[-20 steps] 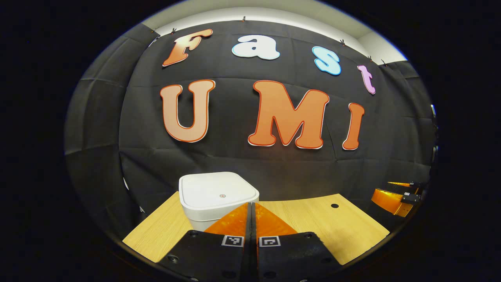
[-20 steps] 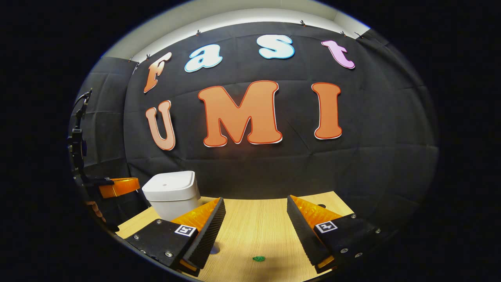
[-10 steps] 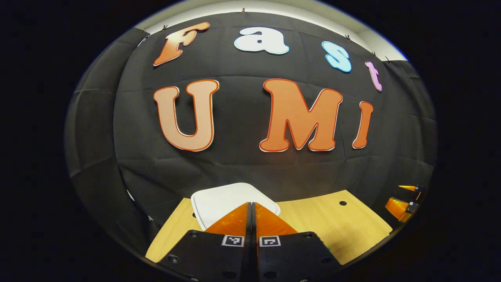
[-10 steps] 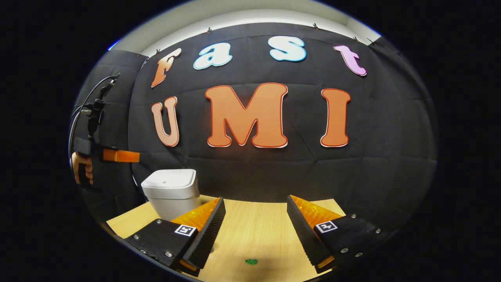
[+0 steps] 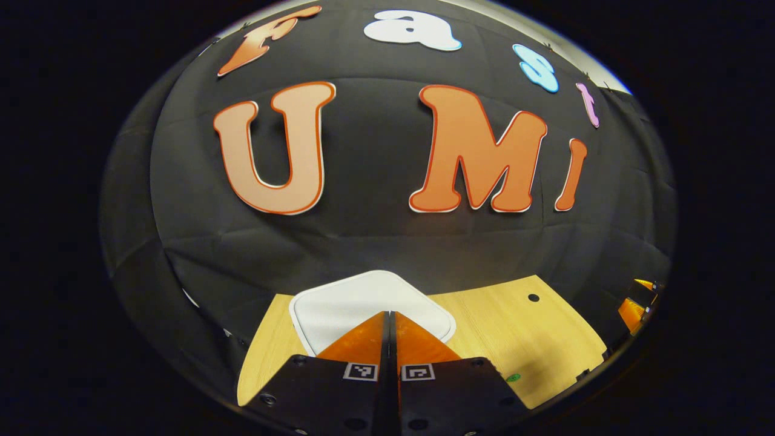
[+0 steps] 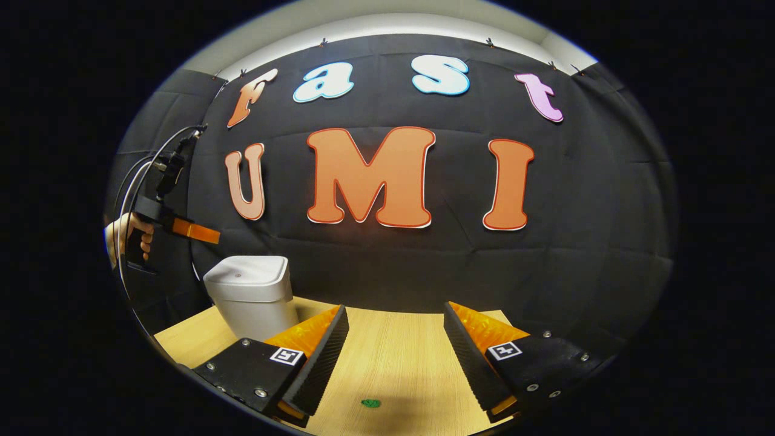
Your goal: Press the lid of the desktop garbage bin to open it, pick up the crumpled paper on the desktop and throw it into the bin, then pick up the pop can on the desktop and drop it into the bin, and finally close the garbage bin lid.
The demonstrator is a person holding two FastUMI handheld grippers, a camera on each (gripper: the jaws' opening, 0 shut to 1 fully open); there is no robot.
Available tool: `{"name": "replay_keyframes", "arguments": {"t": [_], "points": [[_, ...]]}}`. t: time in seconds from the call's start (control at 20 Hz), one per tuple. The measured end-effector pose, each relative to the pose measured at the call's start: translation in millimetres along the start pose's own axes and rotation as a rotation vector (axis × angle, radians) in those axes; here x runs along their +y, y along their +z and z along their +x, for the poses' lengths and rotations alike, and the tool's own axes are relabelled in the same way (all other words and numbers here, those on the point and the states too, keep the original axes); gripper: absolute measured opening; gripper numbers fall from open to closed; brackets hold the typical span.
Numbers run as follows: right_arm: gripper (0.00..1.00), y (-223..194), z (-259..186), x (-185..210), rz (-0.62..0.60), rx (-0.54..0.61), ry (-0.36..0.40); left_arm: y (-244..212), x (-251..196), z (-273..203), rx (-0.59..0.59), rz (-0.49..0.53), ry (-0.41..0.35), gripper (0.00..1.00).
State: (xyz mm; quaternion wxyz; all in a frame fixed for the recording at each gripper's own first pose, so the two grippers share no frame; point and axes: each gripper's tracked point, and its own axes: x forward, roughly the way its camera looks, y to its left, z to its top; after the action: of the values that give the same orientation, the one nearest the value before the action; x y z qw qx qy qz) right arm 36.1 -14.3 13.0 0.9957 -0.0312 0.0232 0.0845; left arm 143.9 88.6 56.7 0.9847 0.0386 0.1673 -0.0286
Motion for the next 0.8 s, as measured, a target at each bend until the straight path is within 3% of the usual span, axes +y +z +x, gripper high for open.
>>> {"name": "replay_keyframes", "arguments": {"t": [0.55, 0.7, 0.8], "points": [[0.95, -10, -3, -19, -0.016, 0.026, -0.057, -73, 5, 41, 0.174, 0.001, -0.013, 0.0], [0.95, -12, -3, -18, -0.016, 0.033, -0.052, -83, 9, 39, 0.233, 0.029, 0.008, 0.0], [0.95, -13, -4, -15, -0.007, 0.036, -0.044, -91, 8, 37, 0.248, -0.005, 0.028, 0.0]]}}
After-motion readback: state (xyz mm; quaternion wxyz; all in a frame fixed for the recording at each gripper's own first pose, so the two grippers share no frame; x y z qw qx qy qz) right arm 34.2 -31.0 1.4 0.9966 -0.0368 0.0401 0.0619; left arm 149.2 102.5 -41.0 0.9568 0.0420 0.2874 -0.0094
